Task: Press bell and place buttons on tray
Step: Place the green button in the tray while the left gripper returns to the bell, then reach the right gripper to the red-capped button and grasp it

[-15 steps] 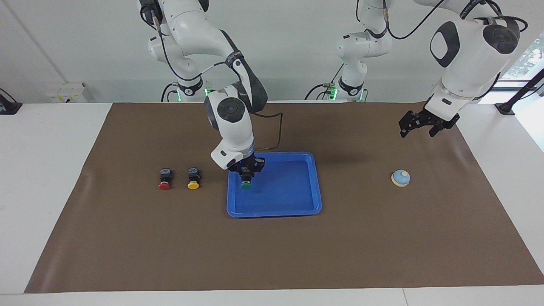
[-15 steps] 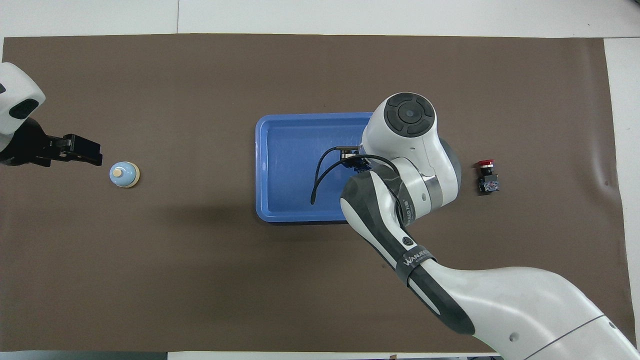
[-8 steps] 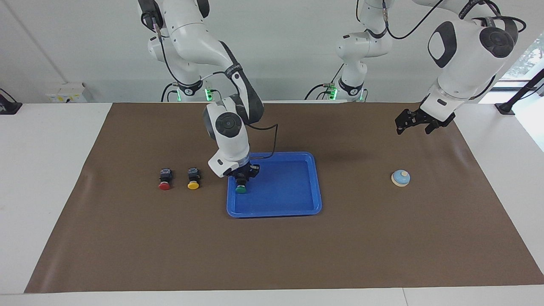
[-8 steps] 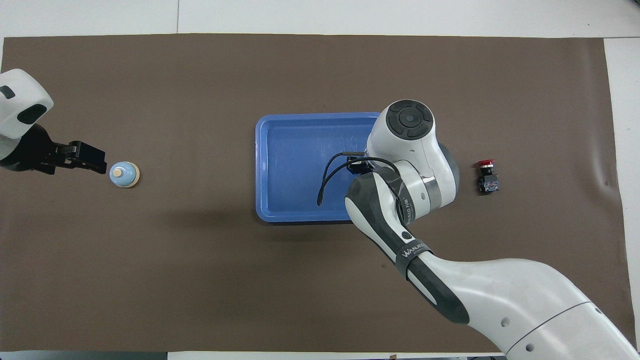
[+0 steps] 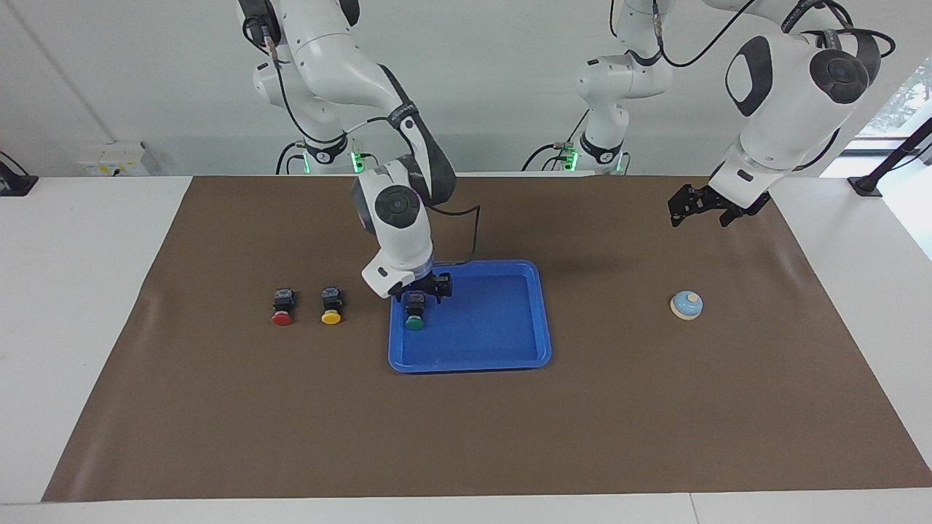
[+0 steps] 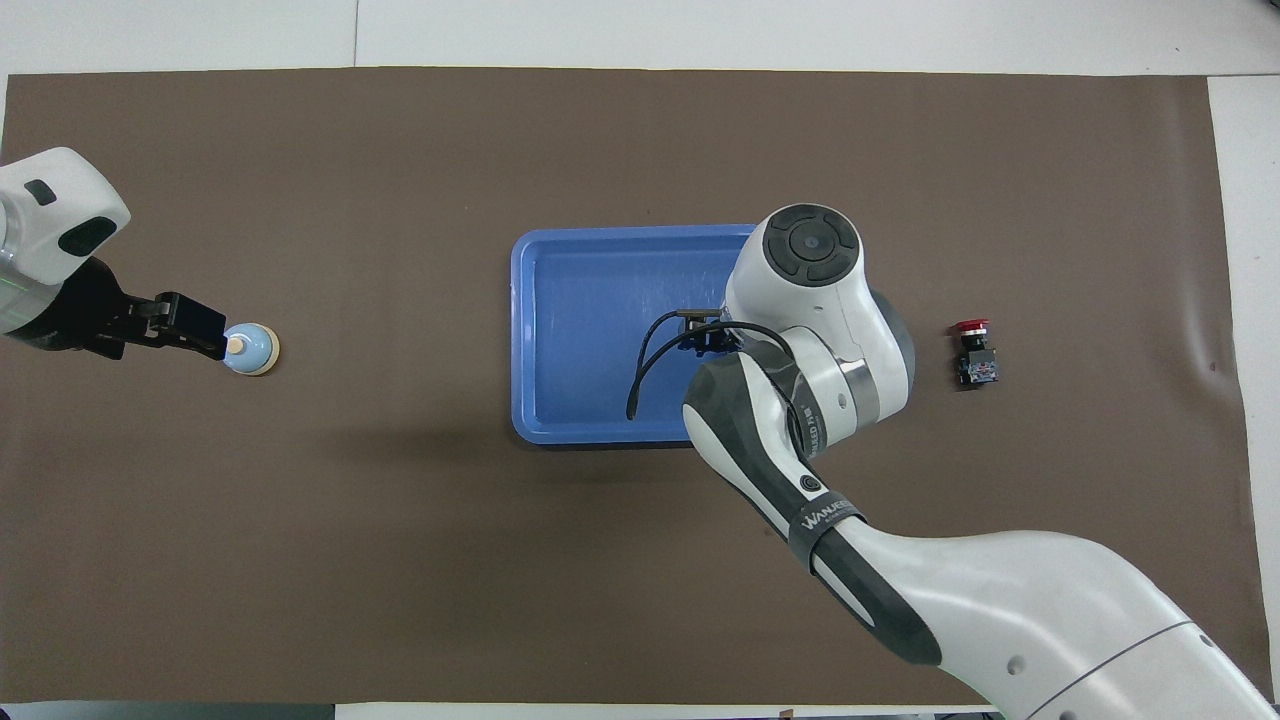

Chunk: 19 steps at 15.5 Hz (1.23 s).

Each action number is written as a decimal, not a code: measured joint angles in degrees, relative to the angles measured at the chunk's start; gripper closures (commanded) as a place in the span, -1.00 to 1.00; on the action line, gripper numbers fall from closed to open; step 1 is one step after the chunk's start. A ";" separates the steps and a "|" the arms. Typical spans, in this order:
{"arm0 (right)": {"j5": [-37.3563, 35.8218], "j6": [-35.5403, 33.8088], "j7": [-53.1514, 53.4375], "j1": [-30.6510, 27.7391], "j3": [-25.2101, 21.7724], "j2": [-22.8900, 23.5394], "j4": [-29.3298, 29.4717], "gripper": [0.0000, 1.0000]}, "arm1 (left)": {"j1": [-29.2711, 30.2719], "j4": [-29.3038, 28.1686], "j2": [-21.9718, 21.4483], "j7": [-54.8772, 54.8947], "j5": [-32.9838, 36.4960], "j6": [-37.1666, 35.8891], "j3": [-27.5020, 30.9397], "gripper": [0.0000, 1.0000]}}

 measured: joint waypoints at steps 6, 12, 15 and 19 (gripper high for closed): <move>-0.06 -7.06 -16.12 -12.30 -0.92 -5.73 0.68 -1.00 | -0.02 0.01 -0.14 0.00 0.00 0.00 0.23 -1.00; -0.07 -4.13 -29.90 -23.80 -1.11 -7.48 -7.45 -1.00 | -0.01 0.01 -0.51 0.00 0.00 0.00 0.38 -1.00; -0.17 3.14 -31.52 -24.44 -1.09 -8.58 -14.26 -1.00 | -0.01 0.01 -0.51 0.00 0.00 0.00 0.38 -1.00; -0.18 4.33 -33.79 -26.32 -1.09 -9.49 -16.95 -0.97 | -0.02 0.01 -0.51 0.00 0.00 0.00 0.38 -1.00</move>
